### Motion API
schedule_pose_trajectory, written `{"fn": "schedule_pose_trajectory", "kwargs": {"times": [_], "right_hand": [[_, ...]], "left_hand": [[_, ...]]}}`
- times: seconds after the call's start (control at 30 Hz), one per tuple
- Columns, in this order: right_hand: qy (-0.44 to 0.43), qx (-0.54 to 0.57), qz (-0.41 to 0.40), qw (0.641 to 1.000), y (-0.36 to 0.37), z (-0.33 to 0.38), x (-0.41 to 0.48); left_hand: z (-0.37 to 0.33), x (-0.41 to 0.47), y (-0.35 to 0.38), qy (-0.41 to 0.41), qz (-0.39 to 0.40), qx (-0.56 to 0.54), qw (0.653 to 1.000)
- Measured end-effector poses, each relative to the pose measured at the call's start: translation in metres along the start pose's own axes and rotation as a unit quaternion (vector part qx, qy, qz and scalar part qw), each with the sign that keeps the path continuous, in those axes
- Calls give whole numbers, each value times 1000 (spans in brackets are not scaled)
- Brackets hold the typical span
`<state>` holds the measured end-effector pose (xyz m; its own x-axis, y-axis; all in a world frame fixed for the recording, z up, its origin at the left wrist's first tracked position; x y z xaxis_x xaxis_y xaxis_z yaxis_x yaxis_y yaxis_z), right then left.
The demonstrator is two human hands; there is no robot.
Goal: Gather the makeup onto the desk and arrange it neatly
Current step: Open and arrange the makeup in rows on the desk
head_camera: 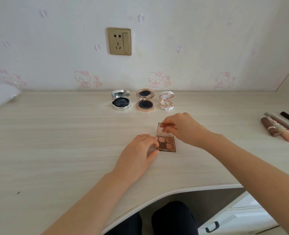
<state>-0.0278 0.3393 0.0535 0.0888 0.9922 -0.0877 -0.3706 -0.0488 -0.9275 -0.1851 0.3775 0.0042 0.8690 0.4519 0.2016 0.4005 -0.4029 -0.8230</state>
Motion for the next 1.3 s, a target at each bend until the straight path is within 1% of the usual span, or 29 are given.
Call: {"fn": "schedule_pose_trajectory", "kwargs": {"times": [0.13, 0.47, 0.53, 0.7, 0.8, 0.87, 1.1, 1.3], "right_hand": [[9, 19, 25, 999, -3, -1, 4], [11, 25, 35, 999, -2, -1, 2], [29, 27, 20, 999, 0, -4, -2], [119, 101, -78, 985, 9, -16, -32], [142, 112, -77, 980, 25, -14, -52], [134, 101, -75, 983, 37, -10, -63], [78, 24, -108, 991, 57, 1, -72], [68, 22, -120, 990, 59, 0, -63]], "left_hand": [[-1, -2, -1, 3, -6, 15, 1000], [-2, -1, -1, 5, -8, 21, 1000], [-2, -2, -1, 5, -9, 22, 1000], [-3, -2, -1, 5, -9, 16, 1000], [-2, -1, -1, 1, -11, 15, 1000], [-1, -1, -1, -1, -11, 17, 1000], [1, 0, 2, -22, 4, 13, 1000], [2, 4, 0, -37, 14, 20, 999]]}}
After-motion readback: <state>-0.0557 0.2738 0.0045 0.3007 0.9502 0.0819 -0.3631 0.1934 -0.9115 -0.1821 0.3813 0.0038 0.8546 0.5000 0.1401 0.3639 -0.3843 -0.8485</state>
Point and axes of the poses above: each hand's wrist, its own x-axis towards the middle knuckle, its own y-axis out of the palm, z = x × y, the point moved 4 cm from there along x, towards the middle knuckle, and after that the axes turned 13 degrees about z, right-handed, at the moved point
